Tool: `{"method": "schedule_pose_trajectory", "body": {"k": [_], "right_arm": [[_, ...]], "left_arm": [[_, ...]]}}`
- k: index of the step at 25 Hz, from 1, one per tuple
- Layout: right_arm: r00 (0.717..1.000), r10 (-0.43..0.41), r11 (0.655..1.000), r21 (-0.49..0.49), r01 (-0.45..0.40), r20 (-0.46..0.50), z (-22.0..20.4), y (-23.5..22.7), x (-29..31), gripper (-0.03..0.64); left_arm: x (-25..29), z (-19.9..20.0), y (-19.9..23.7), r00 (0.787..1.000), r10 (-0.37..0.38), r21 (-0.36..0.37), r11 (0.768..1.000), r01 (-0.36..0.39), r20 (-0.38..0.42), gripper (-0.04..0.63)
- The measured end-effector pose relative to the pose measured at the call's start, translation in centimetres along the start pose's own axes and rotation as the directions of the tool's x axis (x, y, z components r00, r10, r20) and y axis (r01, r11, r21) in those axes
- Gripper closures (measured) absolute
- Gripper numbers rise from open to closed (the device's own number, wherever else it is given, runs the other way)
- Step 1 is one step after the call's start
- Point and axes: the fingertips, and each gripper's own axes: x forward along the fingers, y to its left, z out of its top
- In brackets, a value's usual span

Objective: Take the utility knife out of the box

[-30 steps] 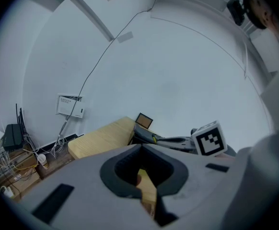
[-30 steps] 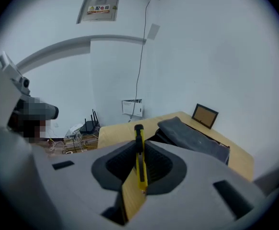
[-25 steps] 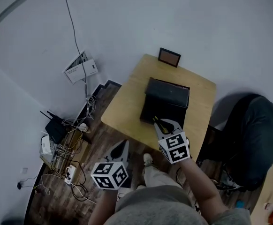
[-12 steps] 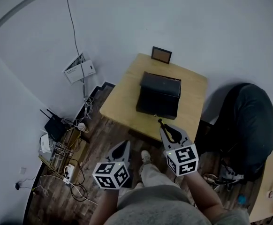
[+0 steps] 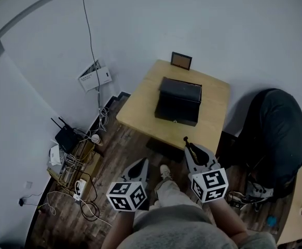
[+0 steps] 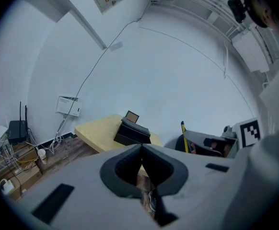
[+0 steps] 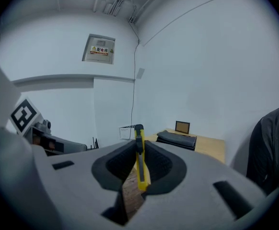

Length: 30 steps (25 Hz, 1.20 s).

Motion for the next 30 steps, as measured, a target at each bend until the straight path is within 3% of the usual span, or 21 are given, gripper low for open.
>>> {"method": "schedule_pose_trajectory", "body": {"k": [30], "right_arm": [[0.999, 0.016, 0.999, 0.035, -0.018, 0.044, 0.5, 0.7, -1.7, 0.575]], "left_arm": [[-0.2, -0.3, -0.7, 1.000, -0.007, 0.015, 1.000, 0.007, 0.001, 0.592]]}}
